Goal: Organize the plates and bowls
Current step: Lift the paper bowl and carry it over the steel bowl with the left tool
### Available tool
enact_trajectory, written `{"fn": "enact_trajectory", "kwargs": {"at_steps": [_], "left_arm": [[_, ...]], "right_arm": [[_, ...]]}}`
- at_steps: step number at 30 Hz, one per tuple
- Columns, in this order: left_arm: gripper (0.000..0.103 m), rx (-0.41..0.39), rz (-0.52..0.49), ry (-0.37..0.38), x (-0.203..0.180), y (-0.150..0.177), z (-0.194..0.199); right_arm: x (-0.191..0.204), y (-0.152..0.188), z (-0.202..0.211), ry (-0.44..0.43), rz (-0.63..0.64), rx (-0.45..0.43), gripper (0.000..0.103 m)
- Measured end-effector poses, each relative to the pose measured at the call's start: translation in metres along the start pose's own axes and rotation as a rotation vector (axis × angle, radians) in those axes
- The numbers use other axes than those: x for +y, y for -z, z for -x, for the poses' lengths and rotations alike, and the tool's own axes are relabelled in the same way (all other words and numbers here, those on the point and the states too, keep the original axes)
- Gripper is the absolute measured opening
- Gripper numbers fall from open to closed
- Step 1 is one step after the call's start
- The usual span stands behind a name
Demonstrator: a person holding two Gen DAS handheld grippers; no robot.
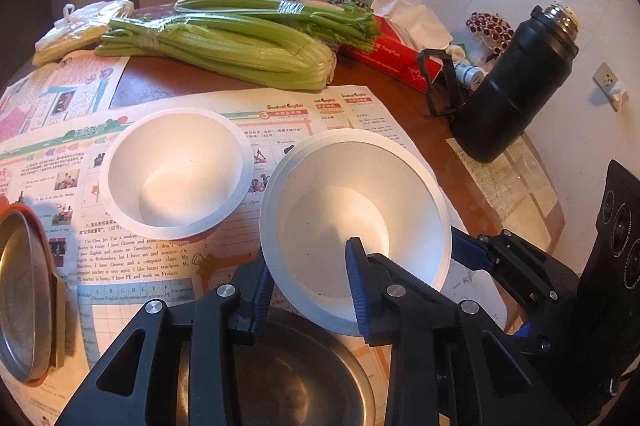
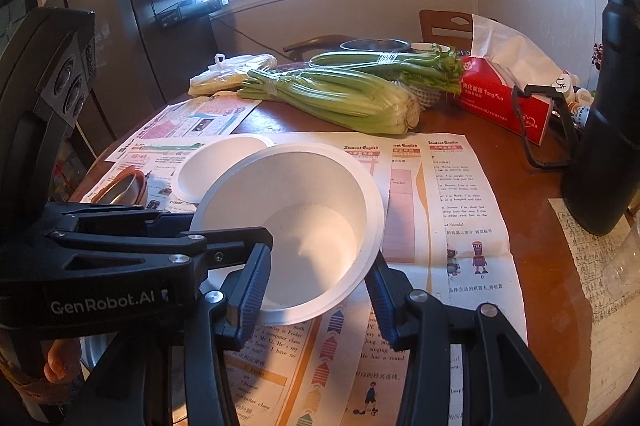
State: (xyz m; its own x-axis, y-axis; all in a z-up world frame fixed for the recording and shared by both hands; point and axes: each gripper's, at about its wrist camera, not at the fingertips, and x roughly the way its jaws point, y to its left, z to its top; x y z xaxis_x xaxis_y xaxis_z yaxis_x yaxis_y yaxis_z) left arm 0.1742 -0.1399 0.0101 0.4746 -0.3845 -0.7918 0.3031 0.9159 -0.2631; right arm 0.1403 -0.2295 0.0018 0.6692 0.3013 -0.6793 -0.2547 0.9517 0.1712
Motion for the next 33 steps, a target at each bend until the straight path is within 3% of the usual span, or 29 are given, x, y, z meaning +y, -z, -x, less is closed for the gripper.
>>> {"fn": "enact_trajectory", "kwargs": {"at_steps": [33], "left_arm": [[0.035, -0.144, -0.031, -0.017, 0.012, 0.035, 0.081]], "right_arm": [[0.060, 0.002, 0.048, 0.020, 0.064, -0.059, 0.048]]}}
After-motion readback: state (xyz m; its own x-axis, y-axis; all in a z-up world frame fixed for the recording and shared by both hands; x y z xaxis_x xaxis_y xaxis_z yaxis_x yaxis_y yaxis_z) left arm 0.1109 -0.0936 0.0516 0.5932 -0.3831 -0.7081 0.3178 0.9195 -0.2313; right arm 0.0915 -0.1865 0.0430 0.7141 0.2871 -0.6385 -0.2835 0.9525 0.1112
